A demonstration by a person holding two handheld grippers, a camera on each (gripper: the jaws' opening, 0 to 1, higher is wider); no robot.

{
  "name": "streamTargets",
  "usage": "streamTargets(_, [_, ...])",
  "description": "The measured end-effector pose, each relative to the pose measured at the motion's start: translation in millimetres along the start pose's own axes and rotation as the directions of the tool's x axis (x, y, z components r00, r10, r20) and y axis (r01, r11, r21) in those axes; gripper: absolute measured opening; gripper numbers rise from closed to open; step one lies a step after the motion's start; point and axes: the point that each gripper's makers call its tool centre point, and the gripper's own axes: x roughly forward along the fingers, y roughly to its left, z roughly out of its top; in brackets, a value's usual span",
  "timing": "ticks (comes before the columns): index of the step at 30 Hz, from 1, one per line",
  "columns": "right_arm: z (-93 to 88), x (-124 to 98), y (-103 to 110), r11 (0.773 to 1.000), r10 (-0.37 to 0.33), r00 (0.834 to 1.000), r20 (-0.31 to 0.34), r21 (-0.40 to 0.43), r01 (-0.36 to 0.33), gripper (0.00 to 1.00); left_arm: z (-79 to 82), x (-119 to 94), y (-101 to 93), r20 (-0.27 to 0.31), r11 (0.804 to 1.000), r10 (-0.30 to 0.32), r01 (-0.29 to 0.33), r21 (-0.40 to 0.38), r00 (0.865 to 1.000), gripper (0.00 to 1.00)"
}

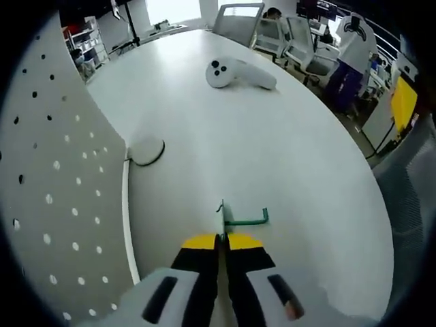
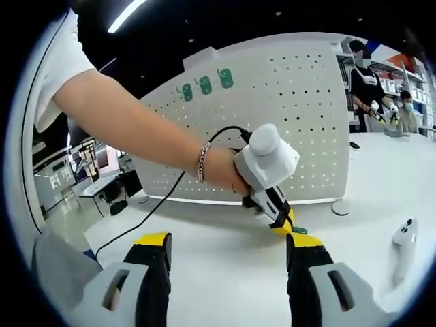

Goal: Insert the hook assembly into the mounting plate slot until the hook locks in place.

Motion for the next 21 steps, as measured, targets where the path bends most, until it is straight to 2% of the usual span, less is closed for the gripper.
streamTargets(19, [0.6, 0.1, 0.4, 1.000, 0.000, 1.000, -0.001, -0.002, 0.000, 0.67, -0.5, 0.2, 0.2, -0.010, 0.999, 0.004, -0.004, 0.040, 1.000, 0.02])
streamTargets(21, [1.0, 0.1, -0.2, 1.000, 0.000, 1.000, 0.002, 0.002, 0.000, 0.67, -0.2, 0.1, -0.7, -0.007, 0.998, 0.006, -0.005, 0.066, 1.000, 0.02])
